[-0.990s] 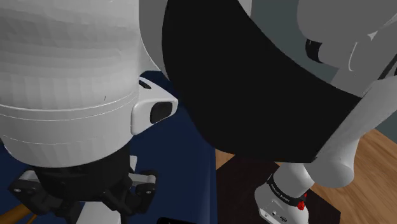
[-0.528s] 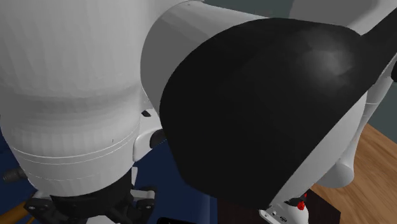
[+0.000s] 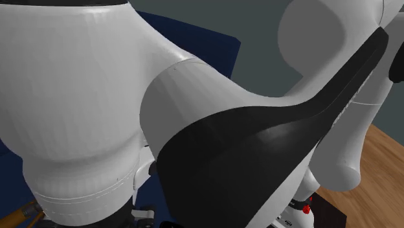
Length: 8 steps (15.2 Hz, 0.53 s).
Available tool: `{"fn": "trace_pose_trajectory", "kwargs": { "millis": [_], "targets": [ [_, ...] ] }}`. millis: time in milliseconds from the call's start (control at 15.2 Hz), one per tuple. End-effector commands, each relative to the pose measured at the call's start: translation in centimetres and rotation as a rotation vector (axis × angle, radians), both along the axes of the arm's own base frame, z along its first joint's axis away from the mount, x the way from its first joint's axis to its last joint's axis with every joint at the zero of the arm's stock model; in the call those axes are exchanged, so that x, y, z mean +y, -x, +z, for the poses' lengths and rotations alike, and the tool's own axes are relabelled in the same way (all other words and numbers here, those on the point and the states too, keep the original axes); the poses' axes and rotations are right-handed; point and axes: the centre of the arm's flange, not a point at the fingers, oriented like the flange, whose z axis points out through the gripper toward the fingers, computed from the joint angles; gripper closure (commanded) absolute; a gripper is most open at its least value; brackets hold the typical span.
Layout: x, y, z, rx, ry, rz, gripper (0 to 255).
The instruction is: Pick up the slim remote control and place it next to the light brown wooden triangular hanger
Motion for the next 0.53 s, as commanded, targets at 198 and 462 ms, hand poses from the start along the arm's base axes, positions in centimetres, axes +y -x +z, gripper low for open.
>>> {"fn": "trace_pose_trajectory", "kwargs": {
  "millis": [198, 462],
  "targets": [
    [0.0, 0.1, -2.7, 0.000, -0.001, 0.000, 255],
    [0.0, 0.1, -4.8, 0.000, -0.001, 0.000, 255]
  ]
}}
